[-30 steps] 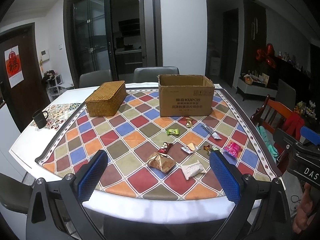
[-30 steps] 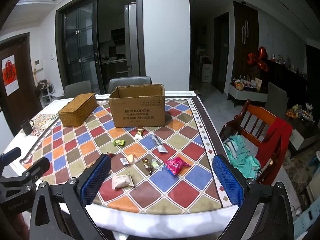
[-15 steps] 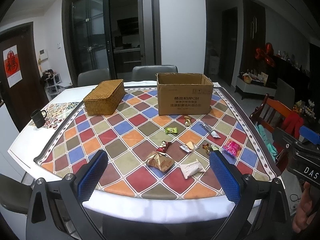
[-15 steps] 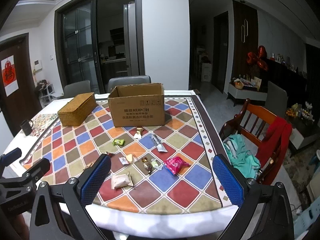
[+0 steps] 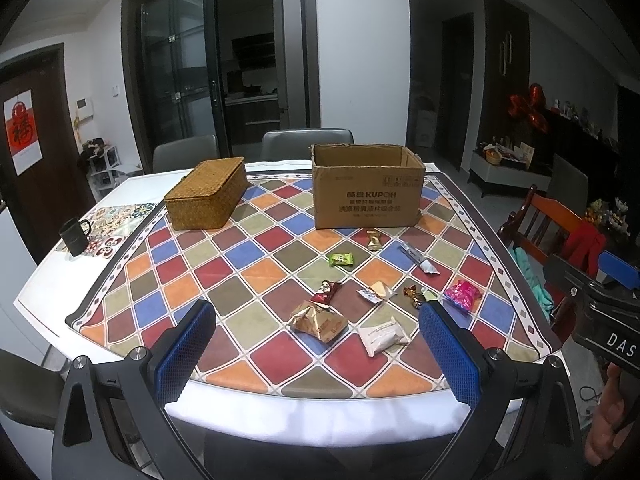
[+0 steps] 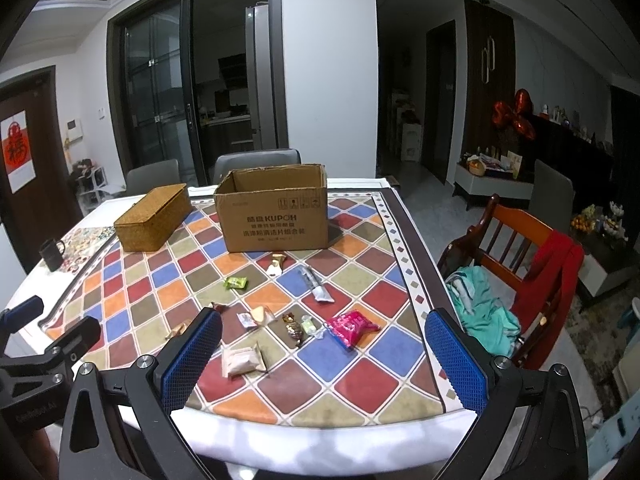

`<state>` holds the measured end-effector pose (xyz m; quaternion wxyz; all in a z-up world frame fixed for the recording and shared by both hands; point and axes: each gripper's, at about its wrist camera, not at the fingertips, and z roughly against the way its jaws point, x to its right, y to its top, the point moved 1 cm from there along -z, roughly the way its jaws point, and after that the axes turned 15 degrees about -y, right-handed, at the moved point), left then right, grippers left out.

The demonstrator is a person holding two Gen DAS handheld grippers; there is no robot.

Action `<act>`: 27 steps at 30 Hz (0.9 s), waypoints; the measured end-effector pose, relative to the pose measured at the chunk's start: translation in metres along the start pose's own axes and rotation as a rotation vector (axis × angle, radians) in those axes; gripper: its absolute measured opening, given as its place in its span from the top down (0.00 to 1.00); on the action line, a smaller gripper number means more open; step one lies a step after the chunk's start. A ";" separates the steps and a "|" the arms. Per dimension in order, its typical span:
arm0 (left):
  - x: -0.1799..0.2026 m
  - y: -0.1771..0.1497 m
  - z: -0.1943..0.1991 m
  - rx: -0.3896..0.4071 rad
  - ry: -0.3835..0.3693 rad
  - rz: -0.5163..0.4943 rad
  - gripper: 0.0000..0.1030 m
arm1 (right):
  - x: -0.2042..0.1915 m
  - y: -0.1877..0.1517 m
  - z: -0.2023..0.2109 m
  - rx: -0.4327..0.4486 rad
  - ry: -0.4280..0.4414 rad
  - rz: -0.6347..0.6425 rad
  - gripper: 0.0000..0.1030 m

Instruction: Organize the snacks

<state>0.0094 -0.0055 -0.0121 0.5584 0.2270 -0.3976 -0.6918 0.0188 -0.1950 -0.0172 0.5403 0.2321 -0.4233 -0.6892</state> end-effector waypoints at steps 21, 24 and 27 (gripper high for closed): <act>-0.001 0.006 -0.018 -0.015 -0.003 0.006 0.00 | -0.005 0.002 -0.013 -0.009 -0.006 0.009 0.00; -0.002 0.008 -0.025 -0.020 -0.001 0.004 0.00 | -0.007 0.004 -0.020 -0.012 -0.009 0.015 0.00; -0.003 0.009 -0.033 -0.021 0.008 -0.002 0.00 | -0.010 0.006 -0.028 -0.016 -0.005 0.021 0.00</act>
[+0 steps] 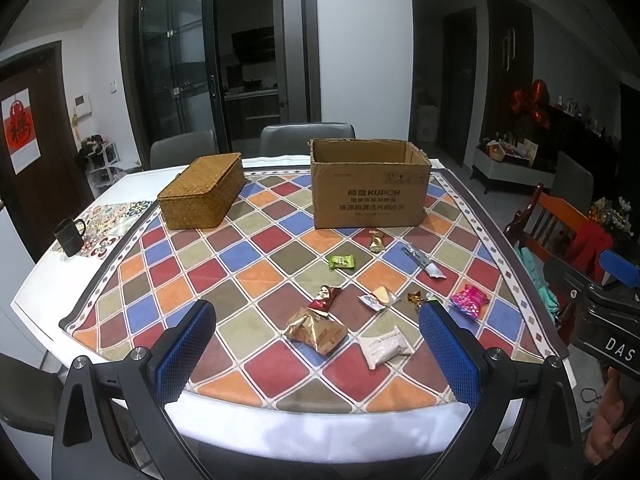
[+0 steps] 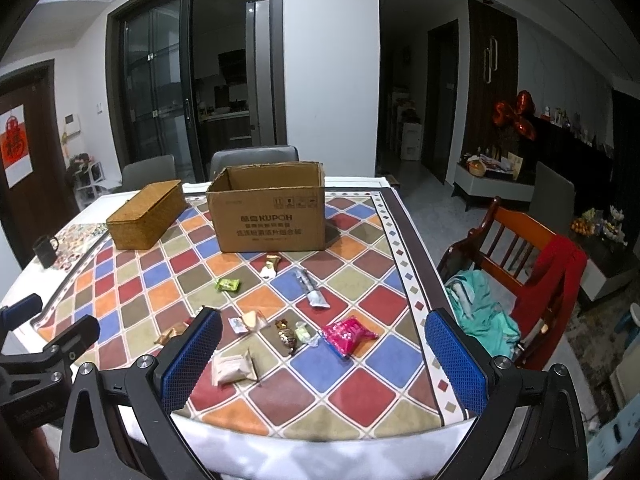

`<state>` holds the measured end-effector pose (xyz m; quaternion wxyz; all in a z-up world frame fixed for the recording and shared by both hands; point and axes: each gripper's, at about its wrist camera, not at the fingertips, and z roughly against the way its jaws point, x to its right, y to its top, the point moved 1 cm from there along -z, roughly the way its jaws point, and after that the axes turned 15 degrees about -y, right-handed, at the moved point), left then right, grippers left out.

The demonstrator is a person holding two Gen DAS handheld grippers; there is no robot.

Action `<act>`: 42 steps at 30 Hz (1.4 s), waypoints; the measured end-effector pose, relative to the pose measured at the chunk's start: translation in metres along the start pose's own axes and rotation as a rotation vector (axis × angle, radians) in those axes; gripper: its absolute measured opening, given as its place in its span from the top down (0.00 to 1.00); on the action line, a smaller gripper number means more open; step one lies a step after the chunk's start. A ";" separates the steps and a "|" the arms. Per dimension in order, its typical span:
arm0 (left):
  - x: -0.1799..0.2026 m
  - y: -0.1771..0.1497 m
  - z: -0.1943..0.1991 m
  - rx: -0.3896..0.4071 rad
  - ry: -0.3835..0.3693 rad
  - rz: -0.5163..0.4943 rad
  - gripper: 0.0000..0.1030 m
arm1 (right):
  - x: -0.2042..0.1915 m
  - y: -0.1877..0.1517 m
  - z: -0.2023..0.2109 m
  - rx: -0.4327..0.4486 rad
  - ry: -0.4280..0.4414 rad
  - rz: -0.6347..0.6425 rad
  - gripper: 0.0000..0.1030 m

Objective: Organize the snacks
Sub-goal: 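Grasp the red-white wrapped bar with the left gripper while the right grasps the silver bar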

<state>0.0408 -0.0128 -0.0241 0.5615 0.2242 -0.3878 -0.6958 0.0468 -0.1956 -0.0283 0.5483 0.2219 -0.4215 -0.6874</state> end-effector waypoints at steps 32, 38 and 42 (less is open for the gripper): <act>-0.034 0.007 -0.134 -0.144 0.014 -0.019 0.02 | -0.050 0.007 -0.128 -0.103 0.031 0.080 0.00; -0.040 0.005 -0.160 -0.184 0.010 -0.029 0.03 | -0.057 0.009 -0.152 -0.113 0.026 0.090 0.01; -0.044 0.003 -0.177 -0.212 0.010 -0.036 0.05 | -0.062 0.010 -0.169 -0.126 0.022 0.098 0.02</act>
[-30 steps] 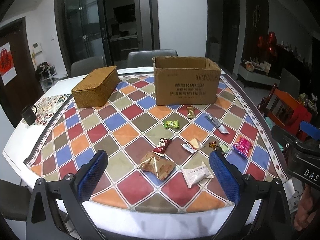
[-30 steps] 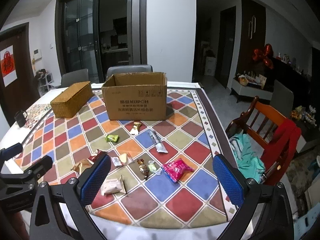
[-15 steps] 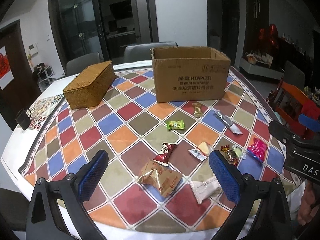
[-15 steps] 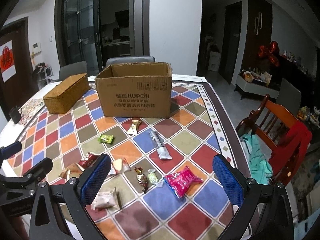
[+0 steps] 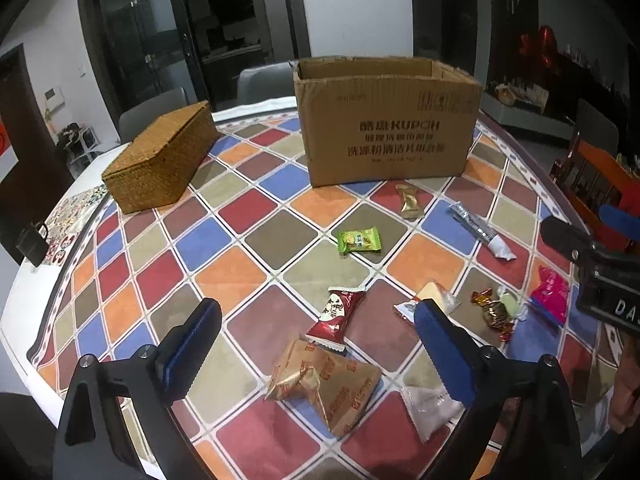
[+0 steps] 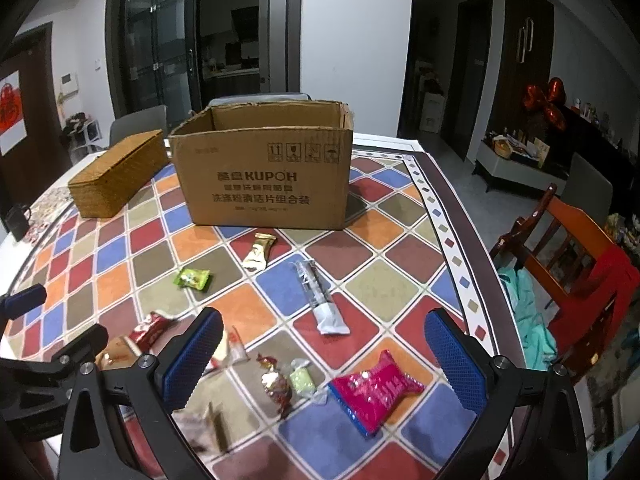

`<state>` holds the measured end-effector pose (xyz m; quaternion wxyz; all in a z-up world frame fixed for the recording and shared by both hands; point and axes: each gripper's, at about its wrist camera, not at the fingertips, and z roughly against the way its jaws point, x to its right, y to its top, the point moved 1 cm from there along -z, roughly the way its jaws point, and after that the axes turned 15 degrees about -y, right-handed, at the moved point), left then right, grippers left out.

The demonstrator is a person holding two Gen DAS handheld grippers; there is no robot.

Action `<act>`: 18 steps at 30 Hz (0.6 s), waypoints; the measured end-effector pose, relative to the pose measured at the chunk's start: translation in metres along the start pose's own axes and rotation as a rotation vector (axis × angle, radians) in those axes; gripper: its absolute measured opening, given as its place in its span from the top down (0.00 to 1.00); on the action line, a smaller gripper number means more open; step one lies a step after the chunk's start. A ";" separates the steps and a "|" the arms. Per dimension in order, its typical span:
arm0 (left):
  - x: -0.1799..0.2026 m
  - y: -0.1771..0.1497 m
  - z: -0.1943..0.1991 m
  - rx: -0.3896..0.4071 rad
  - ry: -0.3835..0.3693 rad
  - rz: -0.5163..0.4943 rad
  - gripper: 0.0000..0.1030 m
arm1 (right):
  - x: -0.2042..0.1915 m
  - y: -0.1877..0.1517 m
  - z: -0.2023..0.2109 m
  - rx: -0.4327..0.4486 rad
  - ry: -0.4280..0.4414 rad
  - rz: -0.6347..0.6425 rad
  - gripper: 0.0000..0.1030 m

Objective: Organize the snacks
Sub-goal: 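Grasp the red-white wrapped bar with the left gripper while the right grasps the silver bar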

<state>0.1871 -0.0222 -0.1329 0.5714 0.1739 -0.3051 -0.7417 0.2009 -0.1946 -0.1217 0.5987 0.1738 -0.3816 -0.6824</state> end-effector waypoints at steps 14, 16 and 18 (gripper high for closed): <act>-0.011 0.001 -0.057 -0.111 -0.037 -0.026 0.30 | -0.026 0.004 -0.073 -0.085 0.025 0.072 0.20; -0.013 0.000 -0.063 -0.126 -0.048 -0.019 0.34 | -0.030 0.005 -0.080 -0.092 0.025 0.080 0.21; -0.014 -0.001 -0.068 -0.140 -0.055 -0.013 0.38 | -0.032 0.004 -0.085 -0.099 0.028 0.086 0.21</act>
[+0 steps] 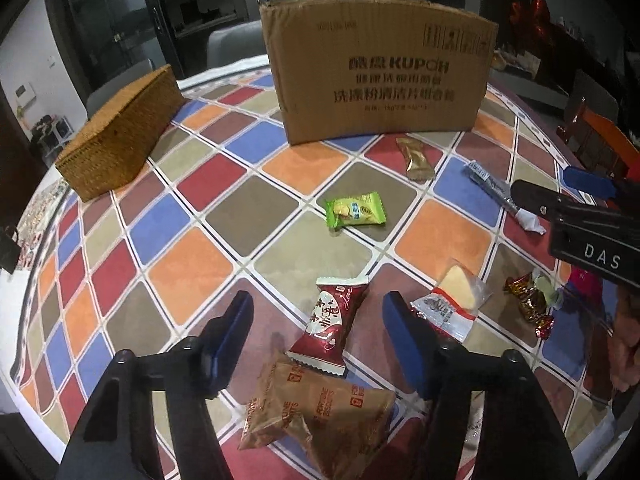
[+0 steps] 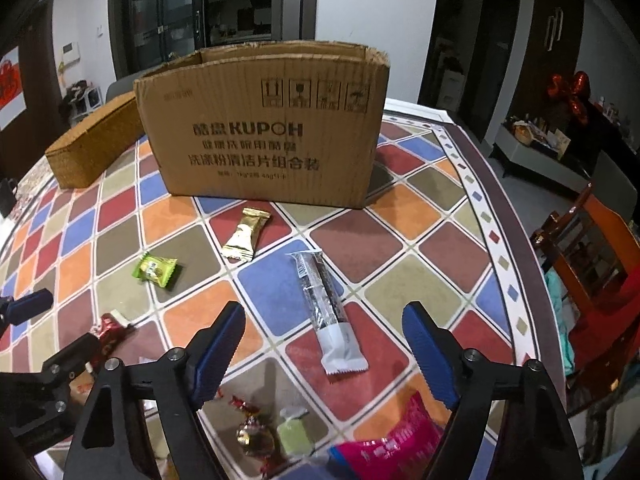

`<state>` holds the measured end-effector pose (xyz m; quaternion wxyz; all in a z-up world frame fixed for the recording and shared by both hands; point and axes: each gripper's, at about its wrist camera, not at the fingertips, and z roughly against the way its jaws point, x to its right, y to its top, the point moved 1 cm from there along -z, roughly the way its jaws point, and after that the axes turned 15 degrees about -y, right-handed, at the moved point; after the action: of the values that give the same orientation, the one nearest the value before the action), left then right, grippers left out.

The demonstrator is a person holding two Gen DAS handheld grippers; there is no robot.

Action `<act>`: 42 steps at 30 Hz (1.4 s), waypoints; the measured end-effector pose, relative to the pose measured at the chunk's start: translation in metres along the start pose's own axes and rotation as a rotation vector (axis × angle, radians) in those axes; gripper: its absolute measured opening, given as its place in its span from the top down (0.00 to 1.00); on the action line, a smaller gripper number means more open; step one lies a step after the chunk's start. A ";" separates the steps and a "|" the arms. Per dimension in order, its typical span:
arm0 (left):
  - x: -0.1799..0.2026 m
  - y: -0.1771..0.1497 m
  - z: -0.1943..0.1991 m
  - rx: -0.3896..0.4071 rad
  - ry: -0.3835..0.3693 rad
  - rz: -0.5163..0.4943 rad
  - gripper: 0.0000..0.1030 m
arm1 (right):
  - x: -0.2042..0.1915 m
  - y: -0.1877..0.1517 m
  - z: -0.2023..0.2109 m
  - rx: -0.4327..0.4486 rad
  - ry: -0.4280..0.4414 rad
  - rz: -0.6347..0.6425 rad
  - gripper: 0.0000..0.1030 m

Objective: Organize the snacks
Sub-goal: 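Grasp the red-white wrapped bar with the left gripper while the right grasps the silver bar, then carry both held bars up and over the open KUPOH cardboard box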

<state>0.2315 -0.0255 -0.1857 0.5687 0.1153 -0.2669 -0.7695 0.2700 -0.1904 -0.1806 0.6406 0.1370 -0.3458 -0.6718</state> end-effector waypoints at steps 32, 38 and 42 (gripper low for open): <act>0.006 -0.001 -0.031 -0.075 -0.080 0.026 0.79 | -0.008 -0.006 -0.054 -0.112 0.088 0.016 0.78; 0.008 -0.001 -0.024 -0.055 -0.072 0.022 0.79 | -0.008 -0.007 -0.048 -0.116 0.118 0.003 0.81; 0.007 0.001 -0.017 -0.040 -0.073 0.028 0.79 | -0.006 -0.005 -0.039 -0.107 0.122 -0.002 0.81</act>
<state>0.2380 -0.0372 -0.1980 0.5715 0.0720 -0.2737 -0.7702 0.2911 -0.1964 -0.2137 0.6661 0.1435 -0.2698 -0.6804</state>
